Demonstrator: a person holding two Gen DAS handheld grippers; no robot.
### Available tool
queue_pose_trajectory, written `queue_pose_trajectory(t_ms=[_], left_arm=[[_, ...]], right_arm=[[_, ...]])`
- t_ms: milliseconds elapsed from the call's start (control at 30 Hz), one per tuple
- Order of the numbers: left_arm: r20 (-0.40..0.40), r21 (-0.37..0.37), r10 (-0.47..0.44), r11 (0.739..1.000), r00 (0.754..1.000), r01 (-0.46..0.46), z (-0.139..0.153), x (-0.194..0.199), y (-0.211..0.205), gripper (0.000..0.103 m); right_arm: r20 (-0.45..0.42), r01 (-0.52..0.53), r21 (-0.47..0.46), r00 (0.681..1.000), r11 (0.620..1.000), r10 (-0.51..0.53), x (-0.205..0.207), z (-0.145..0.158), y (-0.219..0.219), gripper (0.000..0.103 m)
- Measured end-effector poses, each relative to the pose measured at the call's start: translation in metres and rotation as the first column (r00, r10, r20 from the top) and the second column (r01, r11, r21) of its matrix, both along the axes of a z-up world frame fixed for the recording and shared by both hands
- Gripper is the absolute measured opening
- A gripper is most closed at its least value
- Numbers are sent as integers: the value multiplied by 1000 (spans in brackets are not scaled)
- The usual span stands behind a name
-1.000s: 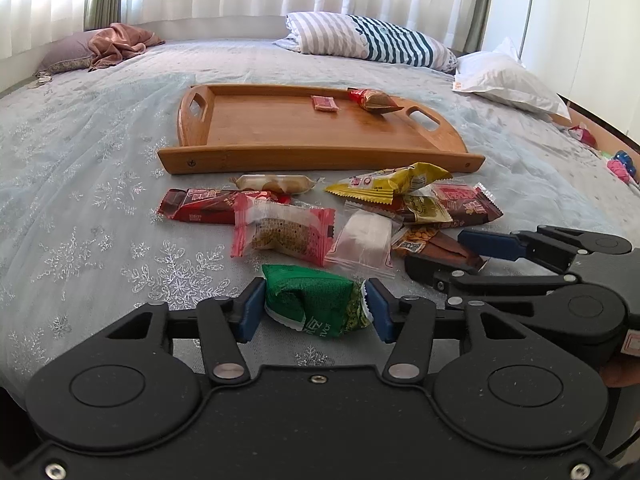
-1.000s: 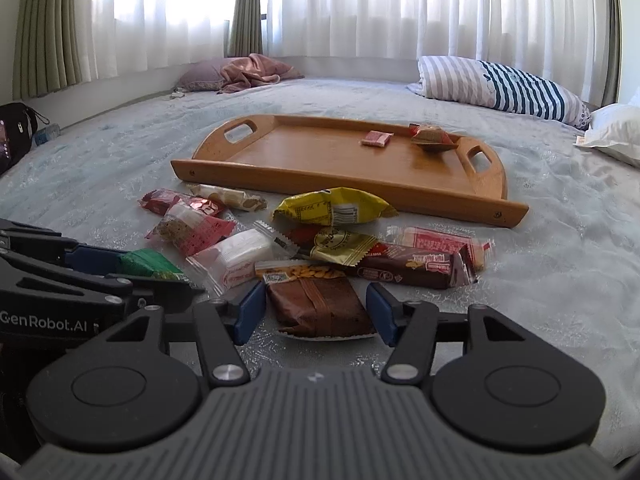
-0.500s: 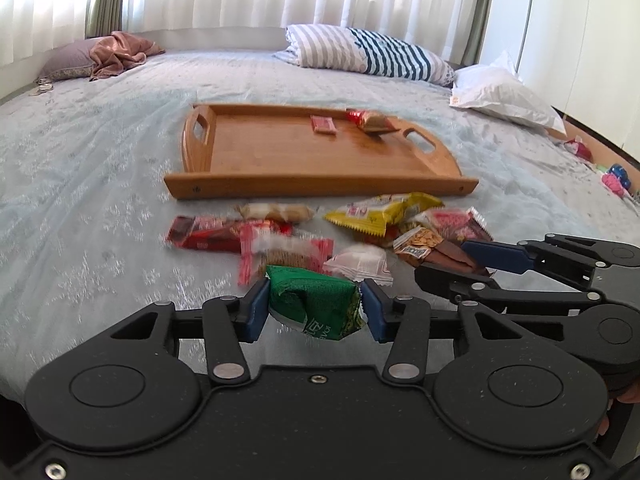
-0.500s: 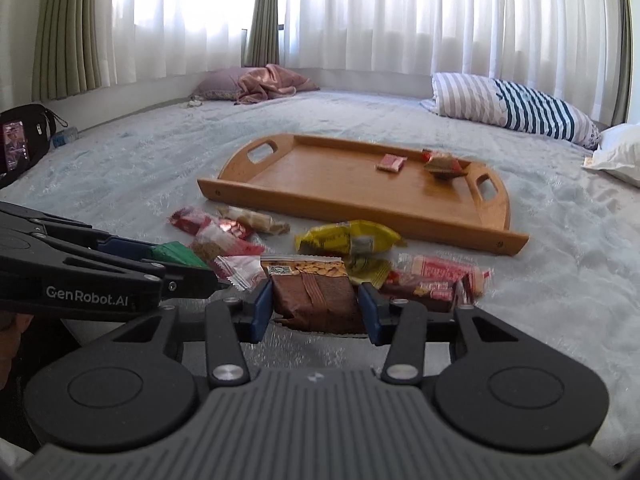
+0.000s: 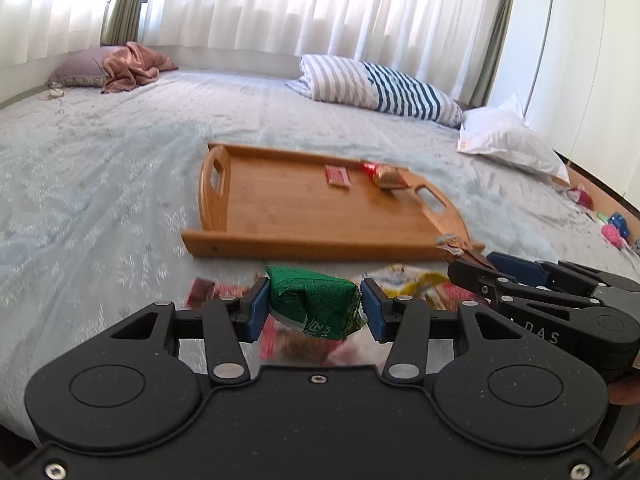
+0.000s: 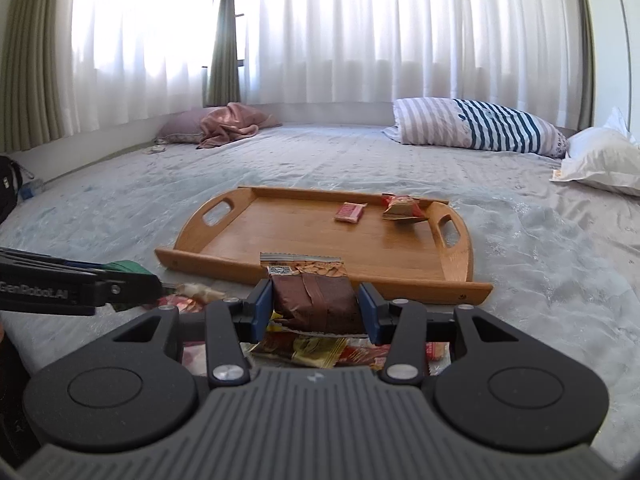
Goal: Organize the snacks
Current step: 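Carry both packets onto the tray and open both tools beside the other snacks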
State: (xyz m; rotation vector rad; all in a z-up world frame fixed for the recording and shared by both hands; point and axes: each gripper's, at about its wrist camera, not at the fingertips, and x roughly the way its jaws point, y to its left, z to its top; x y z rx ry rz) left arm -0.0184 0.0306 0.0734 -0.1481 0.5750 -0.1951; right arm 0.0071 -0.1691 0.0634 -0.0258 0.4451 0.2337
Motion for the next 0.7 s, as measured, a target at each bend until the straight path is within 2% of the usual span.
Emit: queue_pose_trajectory(t_ms=[367,700], left_arm=[[48,5,25,1000,999,-25,17,34,6,46],[75,-7,20,1000,997,-19,31,90,7,46]], right_arm=[[-38,40,70,999,997,-37,35,4,-4,50],[-55,59,128,997,990,-52,85,12,4,50]])
